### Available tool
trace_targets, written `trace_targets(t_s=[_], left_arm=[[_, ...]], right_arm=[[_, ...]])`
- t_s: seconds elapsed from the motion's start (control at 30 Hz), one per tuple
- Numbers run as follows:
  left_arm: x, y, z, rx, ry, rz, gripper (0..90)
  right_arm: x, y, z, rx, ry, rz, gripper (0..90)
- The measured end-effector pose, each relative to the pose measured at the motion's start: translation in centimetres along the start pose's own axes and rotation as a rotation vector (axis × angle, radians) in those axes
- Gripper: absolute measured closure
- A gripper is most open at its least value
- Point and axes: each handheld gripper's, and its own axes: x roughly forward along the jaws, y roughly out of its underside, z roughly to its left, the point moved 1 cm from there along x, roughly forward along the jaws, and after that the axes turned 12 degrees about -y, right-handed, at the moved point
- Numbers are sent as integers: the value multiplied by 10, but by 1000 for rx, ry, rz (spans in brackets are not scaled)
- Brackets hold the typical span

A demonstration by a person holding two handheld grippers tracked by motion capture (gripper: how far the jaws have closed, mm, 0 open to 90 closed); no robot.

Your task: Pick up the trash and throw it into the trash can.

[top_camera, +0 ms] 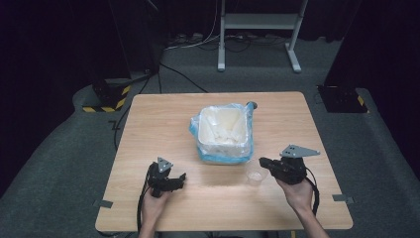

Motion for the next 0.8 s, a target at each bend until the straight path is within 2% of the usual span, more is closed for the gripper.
trace_targets(t_s=[0.37, 0.8], left_arm=[[0, 0, 0, 0, 0, 0, 180], [0, 0, 0, 0, 0, 0, 180]], right_arm=[[-11, -12, 2, 4, -5, 0, 853], [-24, -38, 6, -4, -8, -13, 853]])
